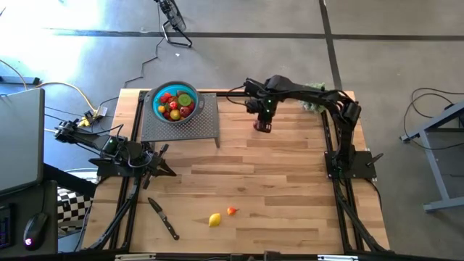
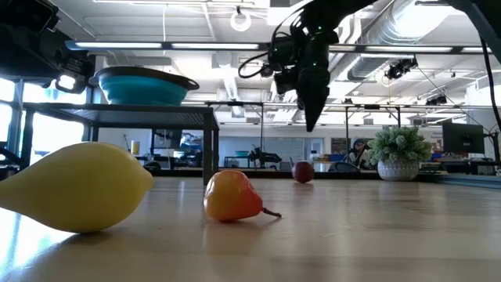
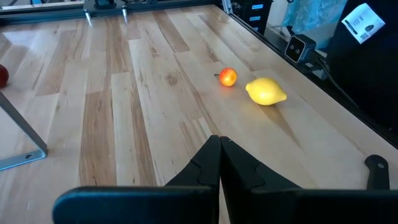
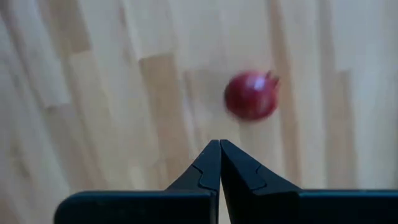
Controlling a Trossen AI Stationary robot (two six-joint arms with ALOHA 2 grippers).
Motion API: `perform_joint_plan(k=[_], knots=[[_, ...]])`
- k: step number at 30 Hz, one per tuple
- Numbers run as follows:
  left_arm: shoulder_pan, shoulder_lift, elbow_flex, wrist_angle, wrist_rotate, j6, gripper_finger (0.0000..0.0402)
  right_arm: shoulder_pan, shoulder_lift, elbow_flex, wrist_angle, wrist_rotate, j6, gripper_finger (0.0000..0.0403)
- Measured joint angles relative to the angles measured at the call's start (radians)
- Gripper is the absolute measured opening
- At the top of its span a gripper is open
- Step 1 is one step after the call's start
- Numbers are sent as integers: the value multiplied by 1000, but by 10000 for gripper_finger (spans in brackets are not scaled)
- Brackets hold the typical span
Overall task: Pick & Place Fruit
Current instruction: Put the red pomegranate into the blue strainer bowl on the shelf
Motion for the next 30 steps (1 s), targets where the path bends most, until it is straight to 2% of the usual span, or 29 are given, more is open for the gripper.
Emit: perform_joint_plan(k=[5, 8, 17, 21, 25, 30], knots=[[0, 0, 0, 0, 0, 1, 0, 17, 0, 0, 78, 58, -35, 13], [0, 0, 0, 0, 0, 3, 0, 25, 0, 0, 90, 87, -75, 44], [0, 0, 0, 0, 0, 2, 0, 24, 0, 0, 116, 102, -132, 222], [0, 0, 0, 0, 0, 3, 0, 24, 0, 0, 143, 104, -126, 278], [0, 0, 0, 0, 0, 0, 0, 24, 0, 0, 186, 106, -119, 303], [0, 0, 0, -1, 0, -48, 0, 21, 0, 0, 191, 72, -49, 305]])
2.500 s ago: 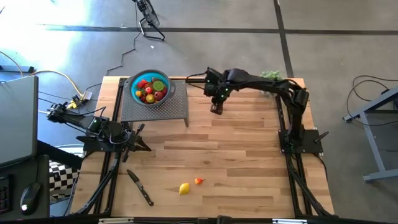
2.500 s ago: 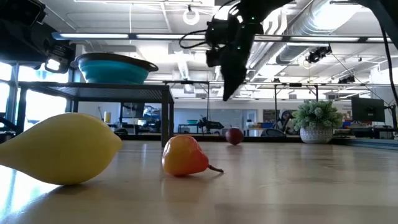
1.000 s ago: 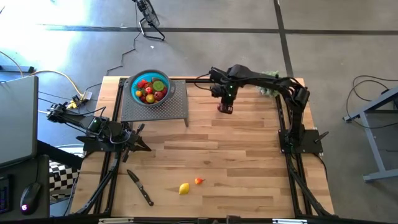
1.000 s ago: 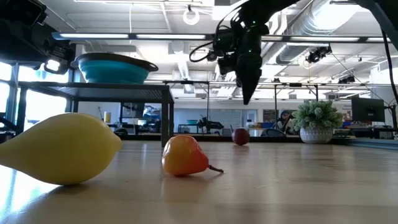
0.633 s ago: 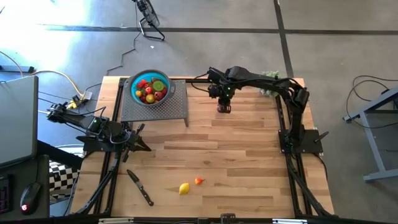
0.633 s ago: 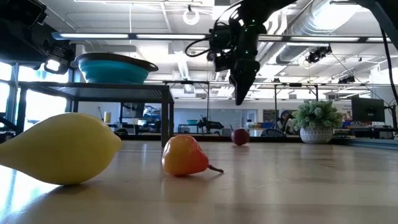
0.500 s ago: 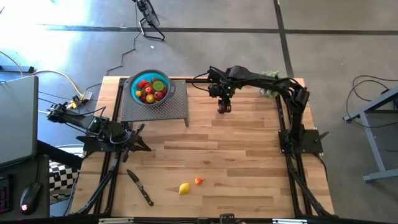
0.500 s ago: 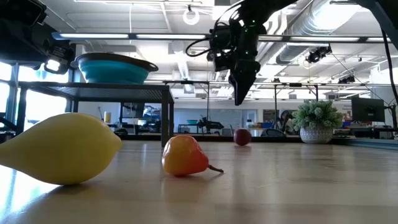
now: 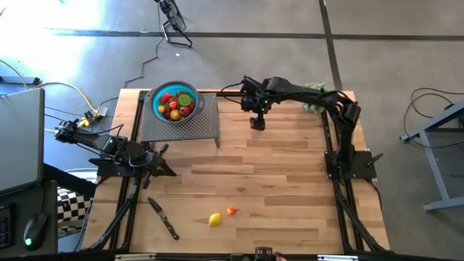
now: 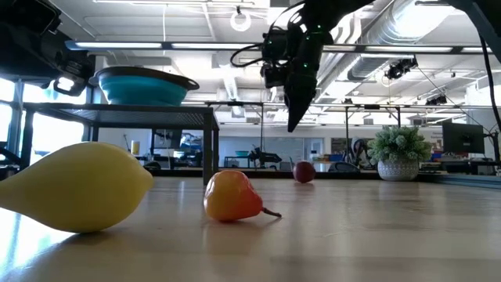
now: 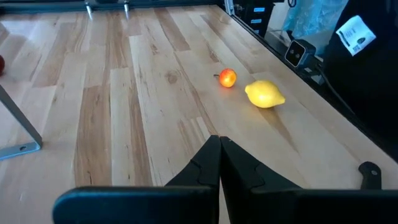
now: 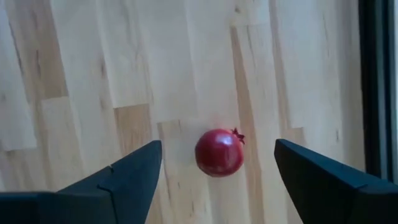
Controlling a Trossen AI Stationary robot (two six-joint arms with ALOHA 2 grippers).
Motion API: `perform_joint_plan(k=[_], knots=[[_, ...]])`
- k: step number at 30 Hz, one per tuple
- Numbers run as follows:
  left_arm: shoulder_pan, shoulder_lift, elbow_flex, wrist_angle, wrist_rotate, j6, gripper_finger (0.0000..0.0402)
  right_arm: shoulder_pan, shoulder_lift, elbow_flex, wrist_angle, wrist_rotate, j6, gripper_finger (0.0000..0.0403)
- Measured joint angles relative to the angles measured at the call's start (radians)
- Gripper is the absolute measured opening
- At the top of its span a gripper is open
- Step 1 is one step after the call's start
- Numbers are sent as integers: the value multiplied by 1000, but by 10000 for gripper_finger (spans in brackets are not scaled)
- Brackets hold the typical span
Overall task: Pick & Place Fruit
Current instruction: Put the red pomegranate into the blue strainer bowl on the shelf
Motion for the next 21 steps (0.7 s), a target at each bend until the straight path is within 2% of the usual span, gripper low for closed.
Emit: perform_joint_plan(k=[8, 14, 21], knots=[[0, 0, 0, 0, 0, -2, 0, -19, 0, -103, 25, -40, 26, 303], [0, 0, 0, 0, 0, -2, 0, -25, 0, -214, 171, -41, 24, 303], [0, 0, 0, 0, 0, -2, 0, -31, 0, -277, 241, 9, -3, 303]])
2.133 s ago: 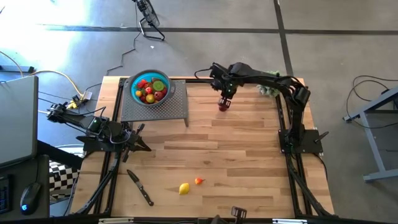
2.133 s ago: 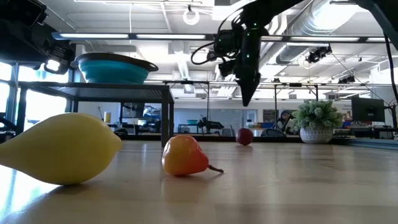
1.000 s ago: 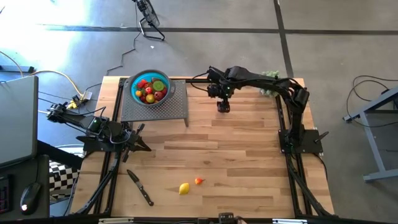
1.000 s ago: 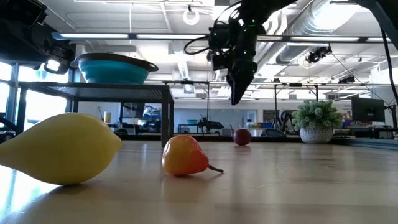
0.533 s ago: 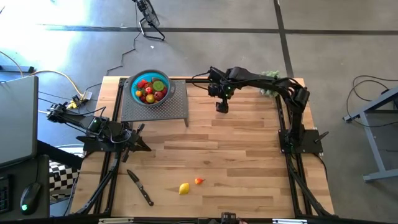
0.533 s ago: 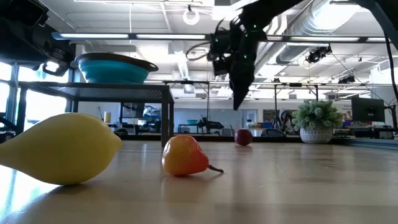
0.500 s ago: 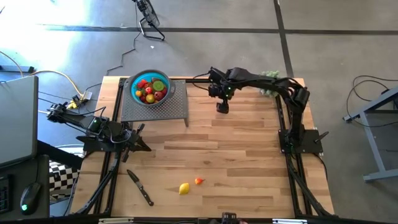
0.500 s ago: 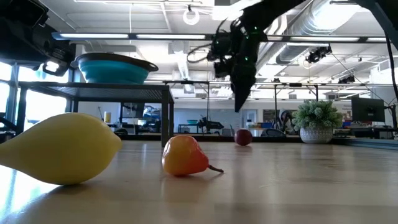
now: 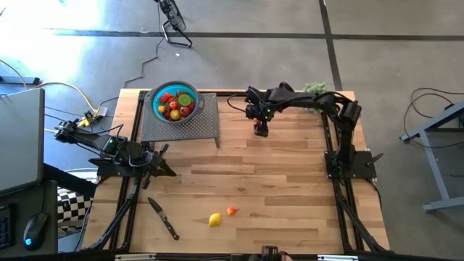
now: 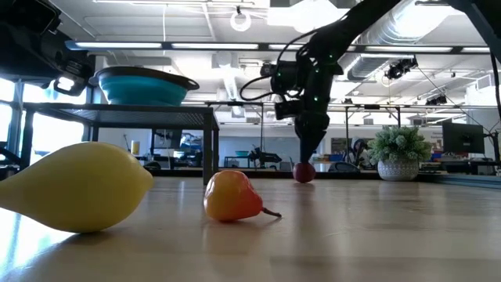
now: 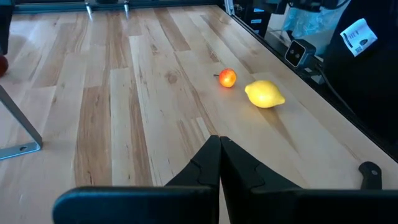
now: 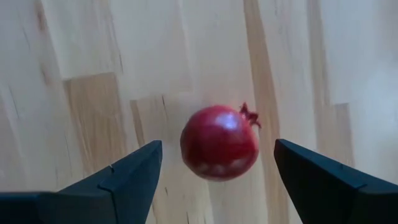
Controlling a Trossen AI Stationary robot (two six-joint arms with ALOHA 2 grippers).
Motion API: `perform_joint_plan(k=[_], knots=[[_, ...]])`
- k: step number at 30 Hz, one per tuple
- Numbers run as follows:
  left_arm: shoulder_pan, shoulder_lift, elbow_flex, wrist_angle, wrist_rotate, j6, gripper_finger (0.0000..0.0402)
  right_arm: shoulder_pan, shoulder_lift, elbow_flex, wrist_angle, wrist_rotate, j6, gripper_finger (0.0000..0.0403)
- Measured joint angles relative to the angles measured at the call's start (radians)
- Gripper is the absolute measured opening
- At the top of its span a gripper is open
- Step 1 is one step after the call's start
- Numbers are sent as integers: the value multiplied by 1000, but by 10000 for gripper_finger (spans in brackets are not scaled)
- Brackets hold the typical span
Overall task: Pick & Place Fruit
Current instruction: Put the red pomegranate into the blue strainer bowl on the shelf
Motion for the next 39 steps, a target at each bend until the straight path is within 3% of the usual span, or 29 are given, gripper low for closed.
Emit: perform_joint_plan(k=[19, 39], knots=[[0, 0, 0, 0, 0, 0, 0, 0, 0, -95, 113, -7, 0, 303], [0, 0, 0, 0, 0, 0, 0, -2, 0, -98, 122, 11, 6, 294]])
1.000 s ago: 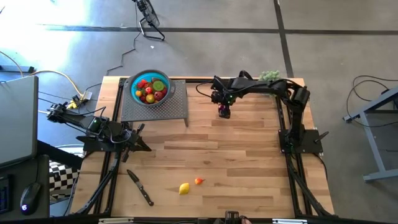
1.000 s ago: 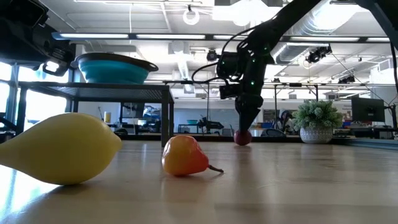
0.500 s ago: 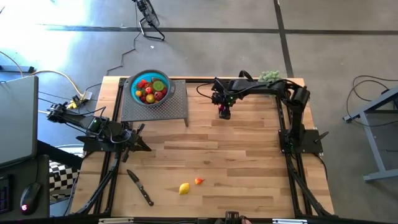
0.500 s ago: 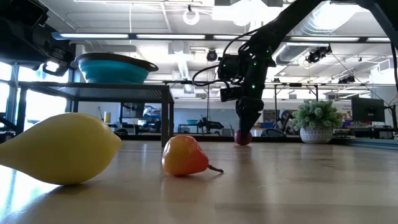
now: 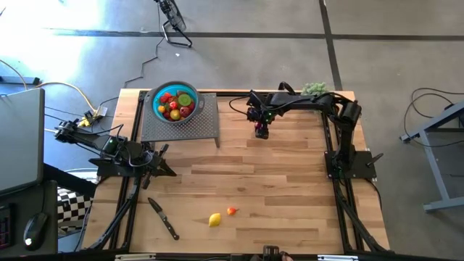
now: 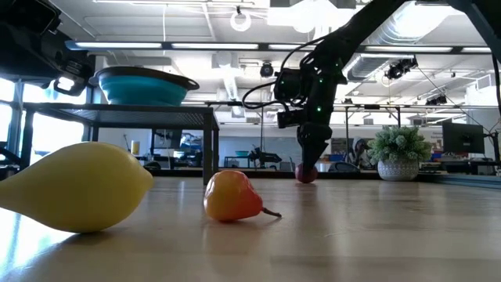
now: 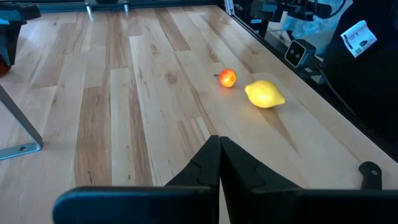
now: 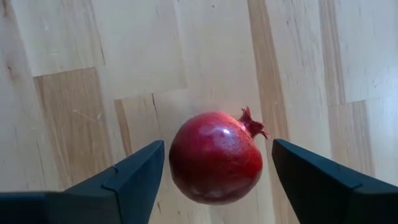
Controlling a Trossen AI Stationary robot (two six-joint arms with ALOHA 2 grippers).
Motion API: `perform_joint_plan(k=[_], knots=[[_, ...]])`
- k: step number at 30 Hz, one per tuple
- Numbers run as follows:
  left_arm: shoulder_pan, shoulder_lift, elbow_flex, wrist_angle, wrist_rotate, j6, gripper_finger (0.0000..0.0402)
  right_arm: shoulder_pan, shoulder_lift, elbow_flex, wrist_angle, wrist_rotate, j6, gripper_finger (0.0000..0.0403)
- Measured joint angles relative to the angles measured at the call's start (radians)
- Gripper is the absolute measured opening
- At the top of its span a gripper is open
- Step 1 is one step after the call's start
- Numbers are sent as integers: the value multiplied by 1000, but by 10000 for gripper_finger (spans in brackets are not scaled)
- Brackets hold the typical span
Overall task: Pick & Place Fruit
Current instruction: Put the red pomegranate into the blue strainer bowl on the shelf
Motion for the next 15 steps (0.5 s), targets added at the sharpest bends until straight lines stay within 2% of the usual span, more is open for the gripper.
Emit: perform_joint_plan(k=[8, 15], knots=[[0, 0, 0, 0, 0, 0, 0, 0, 0, 0, 0, 0, 2, 230], [0, 0, 0, 0, 0, 0, 0, 0, 0, 0, 0, 0, 2, 216]])
